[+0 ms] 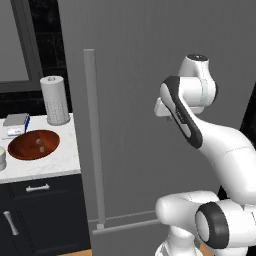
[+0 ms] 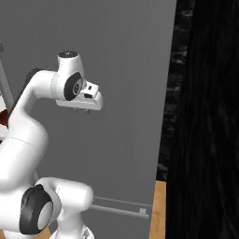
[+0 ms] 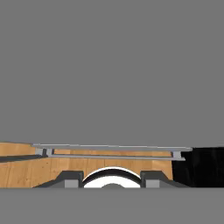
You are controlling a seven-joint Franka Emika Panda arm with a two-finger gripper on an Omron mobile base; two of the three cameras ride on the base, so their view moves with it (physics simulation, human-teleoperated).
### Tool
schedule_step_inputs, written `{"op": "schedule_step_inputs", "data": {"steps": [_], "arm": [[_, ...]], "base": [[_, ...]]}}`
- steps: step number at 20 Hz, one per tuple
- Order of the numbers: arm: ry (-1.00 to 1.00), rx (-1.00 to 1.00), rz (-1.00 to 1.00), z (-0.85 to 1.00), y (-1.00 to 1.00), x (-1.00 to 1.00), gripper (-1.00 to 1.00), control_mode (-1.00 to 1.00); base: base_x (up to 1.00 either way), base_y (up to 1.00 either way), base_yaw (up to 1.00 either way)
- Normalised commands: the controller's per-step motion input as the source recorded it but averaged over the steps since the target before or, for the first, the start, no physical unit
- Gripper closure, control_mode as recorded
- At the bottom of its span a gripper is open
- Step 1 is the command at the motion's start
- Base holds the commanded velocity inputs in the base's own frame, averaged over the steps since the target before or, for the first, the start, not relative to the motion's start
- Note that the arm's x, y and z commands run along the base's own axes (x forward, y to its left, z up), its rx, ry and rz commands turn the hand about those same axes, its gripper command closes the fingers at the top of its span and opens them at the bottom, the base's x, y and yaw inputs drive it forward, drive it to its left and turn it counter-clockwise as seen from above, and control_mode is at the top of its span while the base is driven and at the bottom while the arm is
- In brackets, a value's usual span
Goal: Grab a lemon wedge from the fridge and one ice cube from the ice bowl, and put them in the glass of lemonade.
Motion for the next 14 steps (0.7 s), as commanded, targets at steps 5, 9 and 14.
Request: {"op": "schedule_step_inputs", "data": {"steps": [5,9,14], "arm": [[0.00,0.00,0.00,0.00,0.00,-0.44,-1.00,-1.00],[0.00,0.00,0.00,-0.04,-0.04,-0.51,-1.00,-1.00],[0.00,0.00,-0.01,-0.10,-0.05,-0.47,-1.00,-1.00]], "base": [[0.00,0.00,0.00],[0.00,0.00,0.00],[0.00,0.00,0.00]]}}
